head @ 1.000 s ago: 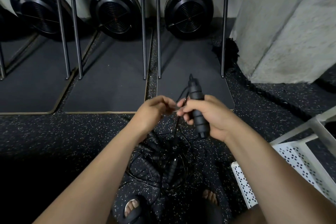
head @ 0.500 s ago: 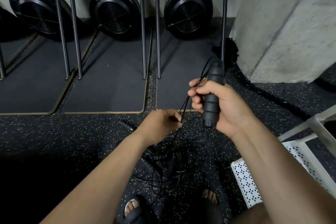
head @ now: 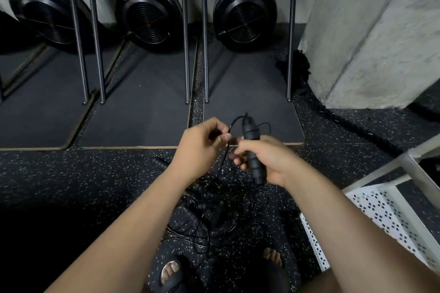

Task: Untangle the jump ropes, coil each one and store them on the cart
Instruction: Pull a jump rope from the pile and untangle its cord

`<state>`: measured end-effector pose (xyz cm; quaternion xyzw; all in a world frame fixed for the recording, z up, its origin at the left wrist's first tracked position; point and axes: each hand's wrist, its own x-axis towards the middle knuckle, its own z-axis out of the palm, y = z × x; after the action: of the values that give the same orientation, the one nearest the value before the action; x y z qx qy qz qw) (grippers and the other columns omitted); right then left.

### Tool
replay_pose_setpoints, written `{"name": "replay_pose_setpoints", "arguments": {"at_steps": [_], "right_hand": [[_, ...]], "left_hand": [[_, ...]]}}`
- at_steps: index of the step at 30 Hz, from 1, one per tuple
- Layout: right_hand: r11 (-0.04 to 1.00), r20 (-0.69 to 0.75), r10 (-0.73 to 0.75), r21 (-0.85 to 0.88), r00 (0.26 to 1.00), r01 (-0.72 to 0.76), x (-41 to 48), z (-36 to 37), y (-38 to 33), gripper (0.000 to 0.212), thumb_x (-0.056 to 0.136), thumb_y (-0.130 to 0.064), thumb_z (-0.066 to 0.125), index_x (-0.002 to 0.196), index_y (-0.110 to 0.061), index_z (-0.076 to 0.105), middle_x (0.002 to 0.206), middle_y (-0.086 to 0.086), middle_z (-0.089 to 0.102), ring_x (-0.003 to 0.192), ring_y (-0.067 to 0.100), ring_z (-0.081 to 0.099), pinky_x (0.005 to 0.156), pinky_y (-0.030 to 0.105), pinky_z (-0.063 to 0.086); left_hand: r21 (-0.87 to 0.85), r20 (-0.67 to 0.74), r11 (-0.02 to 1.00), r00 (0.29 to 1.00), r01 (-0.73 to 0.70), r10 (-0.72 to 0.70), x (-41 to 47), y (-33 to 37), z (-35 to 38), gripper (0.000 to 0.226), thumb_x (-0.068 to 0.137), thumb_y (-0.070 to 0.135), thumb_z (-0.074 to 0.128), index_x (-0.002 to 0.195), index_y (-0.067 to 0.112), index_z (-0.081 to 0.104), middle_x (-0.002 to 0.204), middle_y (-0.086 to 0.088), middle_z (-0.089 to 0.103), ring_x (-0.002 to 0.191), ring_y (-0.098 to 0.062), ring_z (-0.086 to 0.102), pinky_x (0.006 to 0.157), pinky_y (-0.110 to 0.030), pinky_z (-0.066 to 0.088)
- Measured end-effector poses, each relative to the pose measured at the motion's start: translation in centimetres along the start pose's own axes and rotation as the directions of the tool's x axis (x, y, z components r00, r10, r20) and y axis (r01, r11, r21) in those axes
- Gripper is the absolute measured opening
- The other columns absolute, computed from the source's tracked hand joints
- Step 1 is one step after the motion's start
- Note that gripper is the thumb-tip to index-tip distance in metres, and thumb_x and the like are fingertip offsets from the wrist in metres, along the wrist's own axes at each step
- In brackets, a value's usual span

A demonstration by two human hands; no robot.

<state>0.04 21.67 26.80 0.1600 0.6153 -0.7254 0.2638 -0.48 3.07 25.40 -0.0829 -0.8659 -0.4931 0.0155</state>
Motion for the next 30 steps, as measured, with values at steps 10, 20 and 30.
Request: {"name": "replay_pose_setpoints", "arguments": {"at_steps": [10, 20, 30], "right_hand": [[0.995, 0.039, 0.019, -0.100, 0.999, -0.015, 1.0, 1.3, 1.0, 0.020, 0.089, 0.007, 0.066, 0.109, 0.004, 0.071, 0.108, 0.029, 0.077, 0.071, 0.022, 0.070, 0.058, 0.026, 0.050], [0.986, -0.031, -0.025, -0.166, 0.999, 0.019, 0.8, 1.6, 1.1, 0.030, 0.084, 0.006, 0.072, 0.113, 0.014, 0.068, 0.106, 0.028, 0.078, 0.076, 0.024, 0.070, 0.059, 0.026, 0.048], [0.993, -0.026, -0.114, 0.022, 0.993, 0.114, -0.6, 1.7, -0.7, 0.018, 0.086, 0.016, 0.063, 0.099, 0.004, 0.066, 0.087, 0.024, 0.075, 0.071, 0.024, 0.074, 0.061, 0.025, 0.058]], "left_hand": [[-0.280, -0.036, 0.959, 0.999, -0.030, 0.021, -0.3, 2.1, -1.1, 0.012, 0.101, 0.014, 0.073, 0.092, 0.009, 0.066, 0.082, -0.006, 0.066, 0.076, -0.011, 0.058, 0.072, -0.024, 0.049], [-0.431, -0.059, 0.902, 0.998, -0.034, 0.009, -0.3, 2.3, -1.0, 0.010, 0.101, 0.009, 0.072, 0.095, 0.002, 0.069, 0.079, -0.001, 0.064, 0.070, -0.002, 0.059, 0.072, -0.013, 0.046], [-0.403, 0.063, 0.908, 0.994, 0.110, -0.092, -0.1, 1.0, -1.0, 0.033, 0.099, -0.012, 0.055, 0.117, 0.008, 0.074, 0.107, -0.004, 0.081, 0.092, -0.006, 0.071, 0.080, -0.015, 0.052]]}}
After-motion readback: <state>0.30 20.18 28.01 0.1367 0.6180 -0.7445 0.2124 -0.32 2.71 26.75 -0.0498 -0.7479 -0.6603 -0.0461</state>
